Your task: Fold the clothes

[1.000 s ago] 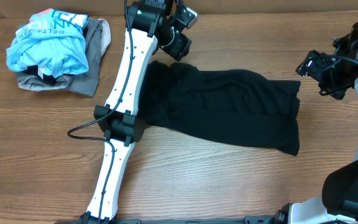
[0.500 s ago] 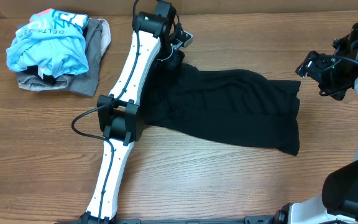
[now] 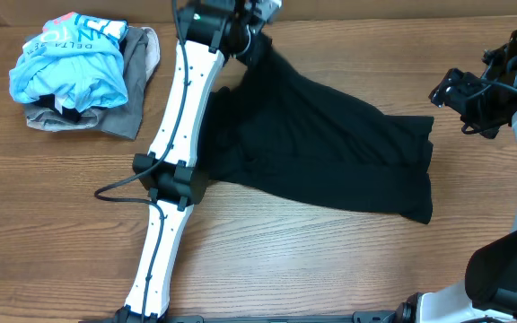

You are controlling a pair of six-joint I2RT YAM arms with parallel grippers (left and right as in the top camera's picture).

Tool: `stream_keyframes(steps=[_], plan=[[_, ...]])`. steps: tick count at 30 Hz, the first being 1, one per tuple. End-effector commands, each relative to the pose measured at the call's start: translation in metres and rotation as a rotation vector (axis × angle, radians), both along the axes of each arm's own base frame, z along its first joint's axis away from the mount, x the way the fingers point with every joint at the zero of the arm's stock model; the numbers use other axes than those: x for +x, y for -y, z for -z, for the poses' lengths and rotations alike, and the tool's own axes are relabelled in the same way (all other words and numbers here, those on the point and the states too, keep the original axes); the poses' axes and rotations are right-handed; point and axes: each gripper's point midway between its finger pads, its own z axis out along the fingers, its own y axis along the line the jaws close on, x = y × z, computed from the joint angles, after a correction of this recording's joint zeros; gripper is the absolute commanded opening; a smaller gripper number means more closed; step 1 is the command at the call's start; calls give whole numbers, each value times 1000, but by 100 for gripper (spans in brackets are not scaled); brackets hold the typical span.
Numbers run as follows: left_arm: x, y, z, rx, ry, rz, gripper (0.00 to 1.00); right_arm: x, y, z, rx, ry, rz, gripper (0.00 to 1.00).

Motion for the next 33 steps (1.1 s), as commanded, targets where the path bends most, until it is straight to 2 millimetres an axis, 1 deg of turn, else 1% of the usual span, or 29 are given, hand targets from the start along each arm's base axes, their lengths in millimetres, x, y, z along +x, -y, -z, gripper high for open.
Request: stream_keyframes(steps=[1,5,11,14,18,20,23,25,29,33], plan=[[-8,10,-43,-46,71,-9,4,8,4,10,-13,-3,-3,87],[-14,20,-43,-43,68,13,4,22,9,28,-22,-10,-19,87],[-15,30,-46,-47,87,27,4,49,19,70,-33,-26,-21,87],[-13,28,-46,-31,94,9,4,61,25,96,-42,-41,-16,85],[-12,21,-43,-10,86,-27,4,72,28,130,-40,-64,-31,79],[-11,18,-42,2,85,-46,4,74,28,144,-37,-80,-35,74],[-9,13,-41,7,79,-90,4,75,28,162,-31,-103,-40,71],[-9,9,-39,17,71,-116,4,74,27,170,-26,-119,-42,69],[-11,2,-34,33,43,-168,4,72,25,184,-24,-149,-44,61],[-14,-7,-26,64,10,-217,4,70,20,198,-17,-175,-55,57]])
